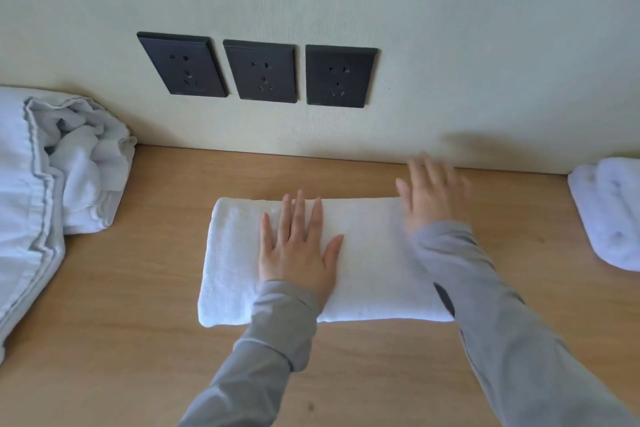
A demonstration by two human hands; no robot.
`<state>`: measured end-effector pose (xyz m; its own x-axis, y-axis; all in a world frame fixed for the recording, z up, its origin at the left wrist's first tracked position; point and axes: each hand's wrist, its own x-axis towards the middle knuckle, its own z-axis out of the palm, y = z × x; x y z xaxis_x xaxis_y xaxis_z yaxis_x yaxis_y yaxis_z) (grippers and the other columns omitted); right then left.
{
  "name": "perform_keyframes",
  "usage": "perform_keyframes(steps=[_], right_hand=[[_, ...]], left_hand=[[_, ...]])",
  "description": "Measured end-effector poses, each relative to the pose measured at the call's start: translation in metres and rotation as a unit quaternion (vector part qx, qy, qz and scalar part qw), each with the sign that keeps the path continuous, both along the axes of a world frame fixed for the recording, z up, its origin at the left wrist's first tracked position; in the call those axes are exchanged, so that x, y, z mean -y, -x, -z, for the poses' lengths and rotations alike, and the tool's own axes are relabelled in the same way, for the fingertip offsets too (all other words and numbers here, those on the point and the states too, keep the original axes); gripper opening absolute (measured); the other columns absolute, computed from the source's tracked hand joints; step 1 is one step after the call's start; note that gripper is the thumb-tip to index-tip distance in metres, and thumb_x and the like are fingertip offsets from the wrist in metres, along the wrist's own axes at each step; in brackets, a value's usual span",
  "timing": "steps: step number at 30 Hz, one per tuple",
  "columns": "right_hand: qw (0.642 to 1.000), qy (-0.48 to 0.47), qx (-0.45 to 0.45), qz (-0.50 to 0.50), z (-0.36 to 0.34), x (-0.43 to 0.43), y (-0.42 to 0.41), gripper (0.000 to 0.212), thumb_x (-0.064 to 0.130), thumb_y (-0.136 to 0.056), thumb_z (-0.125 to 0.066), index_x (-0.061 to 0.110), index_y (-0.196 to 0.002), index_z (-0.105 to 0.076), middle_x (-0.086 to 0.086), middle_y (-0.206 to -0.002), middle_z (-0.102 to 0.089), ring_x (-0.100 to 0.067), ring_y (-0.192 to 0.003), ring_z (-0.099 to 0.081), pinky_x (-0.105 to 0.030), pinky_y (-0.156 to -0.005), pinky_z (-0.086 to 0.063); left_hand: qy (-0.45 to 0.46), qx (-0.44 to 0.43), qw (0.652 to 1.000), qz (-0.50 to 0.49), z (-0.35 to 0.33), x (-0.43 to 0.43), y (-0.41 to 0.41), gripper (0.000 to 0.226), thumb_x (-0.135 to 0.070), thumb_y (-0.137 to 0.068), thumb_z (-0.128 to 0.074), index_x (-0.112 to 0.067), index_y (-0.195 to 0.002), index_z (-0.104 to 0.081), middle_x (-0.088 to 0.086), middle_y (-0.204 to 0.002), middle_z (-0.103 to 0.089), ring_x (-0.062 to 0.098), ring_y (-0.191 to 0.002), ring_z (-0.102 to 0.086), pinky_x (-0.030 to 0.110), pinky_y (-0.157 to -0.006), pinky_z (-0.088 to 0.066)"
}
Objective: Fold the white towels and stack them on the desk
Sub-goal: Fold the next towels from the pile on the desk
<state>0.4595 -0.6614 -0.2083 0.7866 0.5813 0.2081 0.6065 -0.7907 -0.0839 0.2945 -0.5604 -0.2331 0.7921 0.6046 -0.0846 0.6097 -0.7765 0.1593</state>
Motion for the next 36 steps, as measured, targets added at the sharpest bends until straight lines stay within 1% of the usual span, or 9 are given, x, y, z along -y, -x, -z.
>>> perform_keyframes(steps=[4, 8, 12, 18, 27, 30, 32, 34, 36], right_hand=[[0.983, 0.034, -0.049, -0.176, 0.011, 0.001, 0.067, 0.057, 0.038, -0.094, -0.02, 0.011, -0.136, -0.047, -0.005, -0.145, -0.044, -0.024, -0.136, -0.037, -0.055, -0.11, -0.023], [0.973, 0.102, -0.125, -0.163, 0.032, 0.007, 0.072, 0.067, 0.045, -0.089, 0.002, 0.018, -0.15, -0.009, 0.005, -0.158, -0.007, -0.011, -0.146, 0.001, -0.041, -0.117, 0.009], [0.975, 0.128, -0.113, -0.144, 0.036, 0.028, 0.051, 0.072, 0.054, -0.086, 0.009, 0.02, -0.15, 0.003, 0.006, -0.159, 0.005, -0.004, -0.14, 0.017, -0.034, -0.116, 0.013], [0.984, 0.068, -0.14, -0.089, 0.043, 0.047, 0.035, 0.076, 0.054, -0.087, -0.001, 0.011, -0.149, -0.007, -0.002, -0.158, -0.001, -0.009, -0.145, 0.007, -0.027, -0.118, 0.006], [0.977, 0.082, -0.18, -0.08, 0.037, 0.041, 0.031, 0.065, 0.044, -0.098, -0.024, 0.011, -0.15, -0.004, 0.0, -0.159, 0.004, -0.011, -0.145, 0.008, -0.028, -0.117, 0.008], [0.966, -0.094, -0.24, -0.024, 0.017, 0.054, 0.053, 0.062, 0.031, -0.096, -0.045, 0.005, -0.147, -0.019, -0.007, -0.156, -0.017, -0.02, -0.144, -0.013, -0.032, -0.118, -0.008], [0.925, -0.285, -0.229, 0.104, 0.01, 0.077, 0.082, 0.054, 0.022, -0.09, -0.059, 0.003, -0.136, -0.04, -0.012, -0.139, -0.043, -0.027, -0.128, -0.038, -0.032, -0.105, -0.029], [0.841, -0.402, -0.245, 0.266, 0.014, 0.101, 0.115, 0.049, 0.024, -0.085, -0.065, 0.001, -0.125, -0.048, -0.011, -0.12, -0.053, -0.027, -0.107, -0.05, -0.034, -0.088, -0.039], [0.696, -0.47, -0.361, 0.405, 0.021, 0.112, 0.14, 0.052, 0.023, -0.084, -0.068, -0.001, -0.125, -0.047, -0.014, -0.115, -0.056, -0.026, -0.097, -0.055, -0.036, -0.085, -0.043]], left_hand=[[-0.025, -0.005, 1.0, -0.015, 0.019, -0.002, 0.004, 0.069, -0.055, -0.088, 0.008, -0.026, -0.15, 0.005, 0.0, -0.16, 0.008, 0.019, -0.146, 0.013, 0.043, -0.113, 0.02], [-0.01, -0.021, 1.0, -0.009, 0.021, -0.003, -0.001, 0.063, -0.056, -0.088, 0.008, -0.028, -0.143, 0.021, -0.001, -0.159, 0.016, 0.017, -0.144, 0.02, 0.042, -0.112, 0.023], [0.01, -0.02, 1.0, 0.021, 0.013, -0.031, 0.028, 0.067, -0.066, -0.079, 0.013, -0.036, -0.137, 0.03, -0.011, -0.154, 0.027, 0.005, -0.135, 0.032, 0.036, -0.112, 0.022], [0.01, -0.007, 1.0, 0.001, 0.017, -0.061, 0.066, 0.078, -0.072, -0.075, 0.02, -0.034, -0.143, 0.023, -0.013, -0.153, 0.025, 0.006, -0.141, 0.024, 0.034, -0.118, 0.011], [0.038, -0.073, 0.997, -0.009, 0.003, -0.06, 0.059, 0.073, -0.063, -0.089, -0.006, -0.027, -0.144, 0.026, -0.007, -0.155, 0.028, 0.011, -0.143, 0.024, 0.037, -0.119, 0.01], [0.122, -0.02, 0.992, -0.037, -0.022, -0.043, 0.065, 0.072, -0.054, -0.096, -0.026, -0.023, -0.15, 0.009, -0.003, -0.158, 0.017, 0.012, -0.145, 0.017, 0.034, -0.119, 0.007], [0.212, 0.203, 0.943, -0.155, -0.032, -0.015, 0.084, 0.071, -0.038, -0.093, -0.052, -0.018, -0.151, -0.016, 0.002, -0.159, -0.009, 0.017, -0.146, -0.007, 0.034, -0.119, -0.009], [0.28, 0.373, 0.811, -0.352, -0.032, 0.016, 0.106, 0.067, -0.02, -0.082, -0.072, -0.01, -0.139, -0.039, 0.013, -0.139, -0.039, 0.028, -0.127, -0.042, 0.043, -0.11, -0.032], [0.387, 0.392, 0.669, -0.499, -0.026, 0.037, 0.119, 0.062, -0.021, -0.067, -0.083, -0.005, -0.118, -0.052, 0.014, -0.1, -0.051, 0.026, -0.09, -0.052, 0.041, -0.095, -0.043]])
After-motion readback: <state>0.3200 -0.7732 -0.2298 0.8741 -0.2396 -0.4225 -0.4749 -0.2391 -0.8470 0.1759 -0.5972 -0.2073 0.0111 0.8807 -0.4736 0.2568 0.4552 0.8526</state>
